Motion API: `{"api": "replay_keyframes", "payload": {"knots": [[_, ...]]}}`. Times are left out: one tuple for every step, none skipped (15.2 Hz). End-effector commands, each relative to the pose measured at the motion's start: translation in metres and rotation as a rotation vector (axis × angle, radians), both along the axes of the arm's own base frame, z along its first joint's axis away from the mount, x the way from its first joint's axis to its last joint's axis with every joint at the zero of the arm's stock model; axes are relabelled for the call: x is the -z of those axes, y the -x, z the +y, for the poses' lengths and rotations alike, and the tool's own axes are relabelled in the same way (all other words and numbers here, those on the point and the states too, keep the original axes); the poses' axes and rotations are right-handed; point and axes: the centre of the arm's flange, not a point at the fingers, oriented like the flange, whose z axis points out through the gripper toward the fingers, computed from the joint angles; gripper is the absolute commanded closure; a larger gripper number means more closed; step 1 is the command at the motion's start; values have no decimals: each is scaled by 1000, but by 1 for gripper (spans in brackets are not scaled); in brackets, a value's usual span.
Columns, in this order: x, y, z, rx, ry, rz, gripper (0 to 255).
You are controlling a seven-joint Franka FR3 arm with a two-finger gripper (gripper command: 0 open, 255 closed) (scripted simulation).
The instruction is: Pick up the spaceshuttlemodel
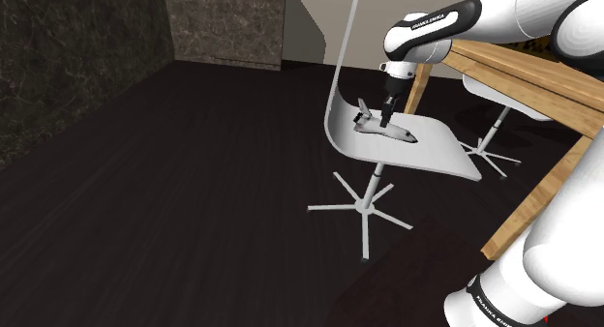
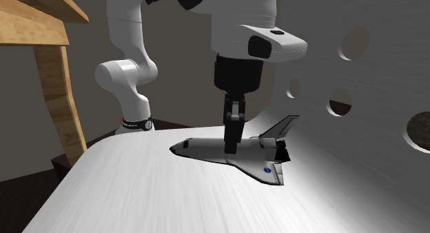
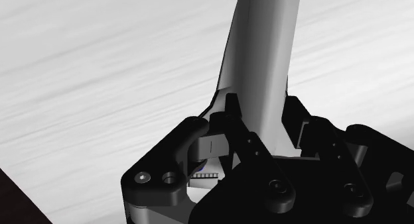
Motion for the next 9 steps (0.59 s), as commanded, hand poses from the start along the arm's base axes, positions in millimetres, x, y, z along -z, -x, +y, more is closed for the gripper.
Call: {"api": "replay_keyframes", "payload": {"knots": [[1, 0, 0, 0, 0, 0, 255], [-5, 0, 0, 0, 0, 0, 255], [-10, 0, 0, 0, 0, 0, 255], [-15, 0, 0, 0, 0, 0, 255], [-20, 0, 0, 0, 0, 0, 255], [-26, 0, 0, 0, 0, 0, 255], [-31, 0, 0, 0, 0, 0, 255], [-36, 0, 0, 0, 0, 0, 255], [-42, 0, 0, 0, 0, 0, 255]]}}
